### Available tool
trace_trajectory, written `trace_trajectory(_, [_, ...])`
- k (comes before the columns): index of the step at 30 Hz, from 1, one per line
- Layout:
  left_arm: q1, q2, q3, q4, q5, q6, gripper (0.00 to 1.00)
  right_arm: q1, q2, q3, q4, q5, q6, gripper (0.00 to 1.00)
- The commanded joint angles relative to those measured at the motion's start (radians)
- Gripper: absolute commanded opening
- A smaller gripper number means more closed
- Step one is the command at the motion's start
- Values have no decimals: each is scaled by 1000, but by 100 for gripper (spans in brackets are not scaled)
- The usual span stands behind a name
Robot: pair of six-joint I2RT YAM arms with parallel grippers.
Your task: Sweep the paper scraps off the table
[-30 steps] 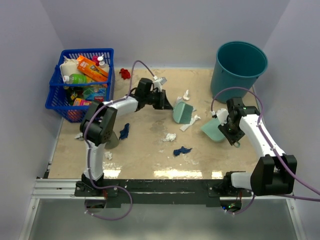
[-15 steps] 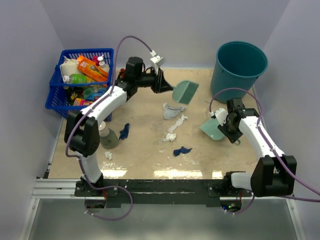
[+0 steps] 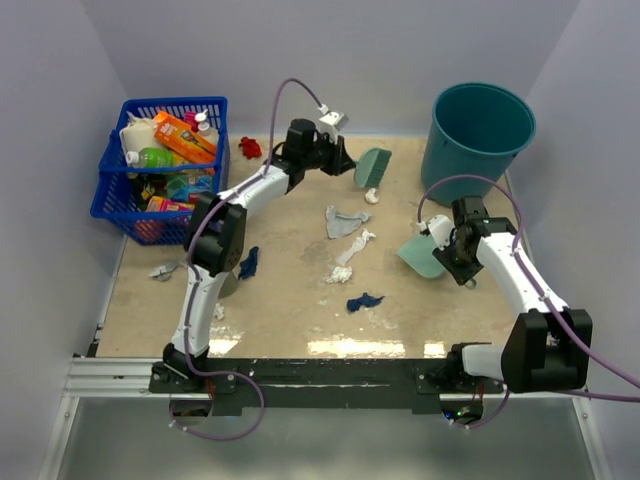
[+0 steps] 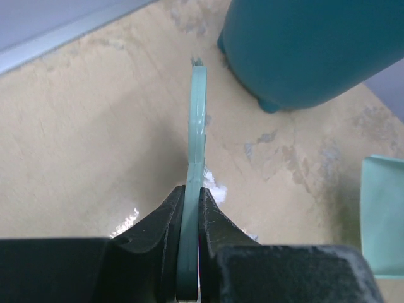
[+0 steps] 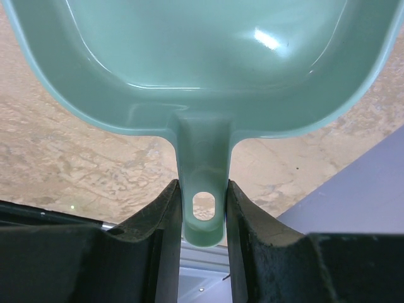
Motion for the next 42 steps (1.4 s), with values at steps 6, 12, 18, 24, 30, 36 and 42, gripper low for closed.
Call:
trace_trajectory(6, [2,-132,-145,-26,-68,50,0,6,8,16,21,-12,-12,0])
trace_trajectory(12, [94,-334,-349,-42,-4,41,0,111,-9,-70,59,29,-93,0])
trace_trajectory(18, [162,-483,-360,-130,64,88,0,153,26,-81,68,39,-121,0])
trace_trajectory(24, [159,-549,-339,-419,-97,308,0,170,92,-33,68,48,-140,0])
trace_trajectory(30, [159,-537,-342,-536,-146,305,0,191,173,23,38,40,-111,0])
trace_trajectory(36, [157,-456,-326,-525,-48,218,0,201,278,94,-25,-13,-68,0])
trace_trajectory(42, [130,-400,-296,-527,-36,198,0,204,376,197,-119,-79,-5,0])
